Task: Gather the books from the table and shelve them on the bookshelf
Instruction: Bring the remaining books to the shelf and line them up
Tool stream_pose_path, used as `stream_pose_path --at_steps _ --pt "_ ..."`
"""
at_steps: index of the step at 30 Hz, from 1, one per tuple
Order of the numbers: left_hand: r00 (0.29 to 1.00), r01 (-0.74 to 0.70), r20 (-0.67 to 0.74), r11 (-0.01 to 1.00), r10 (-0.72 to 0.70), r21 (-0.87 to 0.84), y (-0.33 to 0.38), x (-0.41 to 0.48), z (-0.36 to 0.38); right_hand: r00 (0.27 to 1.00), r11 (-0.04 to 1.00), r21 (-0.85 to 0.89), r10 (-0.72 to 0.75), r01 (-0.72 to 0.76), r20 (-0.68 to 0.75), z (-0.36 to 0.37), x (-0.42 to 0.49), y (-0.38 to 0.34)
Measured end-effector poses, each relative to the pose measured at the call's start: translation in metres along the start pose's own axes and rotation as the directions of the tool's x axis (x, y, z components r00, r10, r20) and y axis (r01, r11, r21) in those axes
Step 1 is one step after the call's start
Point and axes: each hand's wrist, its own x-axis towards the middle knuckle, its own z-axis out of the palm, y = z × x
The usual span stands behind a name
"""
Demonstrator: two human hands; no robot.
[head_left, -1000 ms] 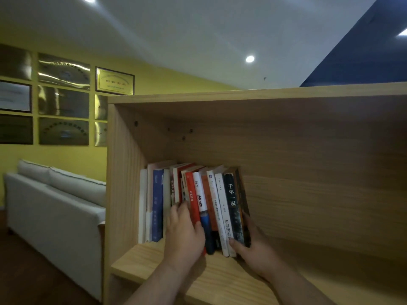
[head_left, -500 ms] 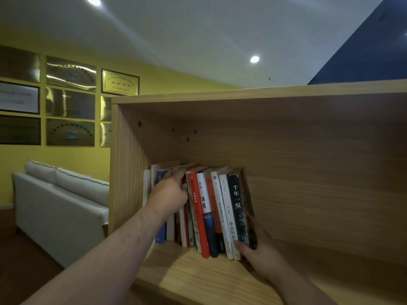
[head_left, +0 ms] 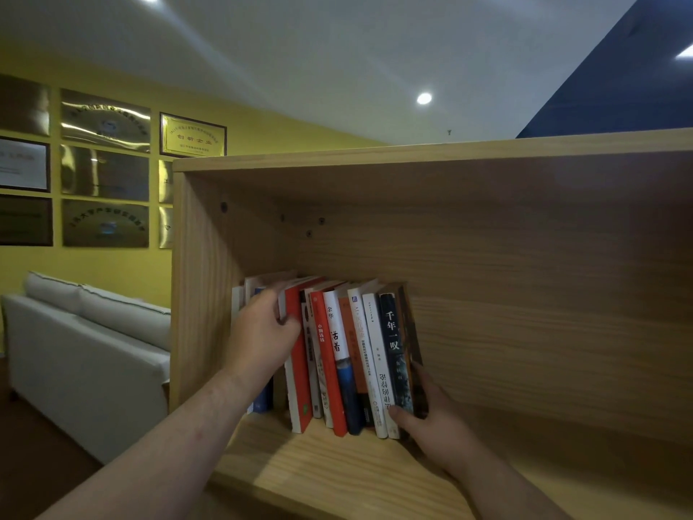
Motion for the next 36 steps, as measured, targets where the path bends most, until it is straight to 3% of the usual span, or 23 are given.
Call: stream_pose_path --at_steps 5,10,20,25,31,34,36 --pt "0.992 0.060 -0.104 0.991 -0.072 -0.118 -0.003 -0.019 0.000 1.000 1.000 0.009 -0.008 0.008 -0.002 0.000 0.000 -0.001" --pt "0.971 0.236 0.060 0.963 -0.230 -0.133 -0.025 -0.045 0.024 1.000 1.000 0.028 0.011 -0.011 0.009 0.000 0.000 0.000" --pt "0.954 0.294 0.016 0.926 -0.299 -0.236 -0.029 -0.071 -0.013 1.000 0.998 0.053 0.011 -0.012 0.026 0.001 0.002 0.000" --pt "0.928 0.341 -0.007 0.855 -0.373 -0.391 -0.024 -0.087 -0.051 1.000 0.999 0.049 0.015 -0.016 0.020 0.000 -0.002 -0.006" --pt "0.901 0.419 0.182 0.676 -0.395 -0.606 -0.012 -0.106 -0.080 0.991 0.990 0.133 0.072 -0.056 -0.116 -0.005 -0.015 -0.018" --pt "0.892 0.450 0.288 0.618 -0.349 -0.645 -0.001 -0.109 -0.075 0.971 0.999 0.042 0.024 -0.014 -0.237 -0.011 -0.032 -0.040" --pt "0.872 0.488 0.387 0.583 -0.299 -0.650 0.008 -0.111 -0.066 0.981 0.990 0.120 -0.049 0.073 -0.185 -0.015 -0.046 -0.057"
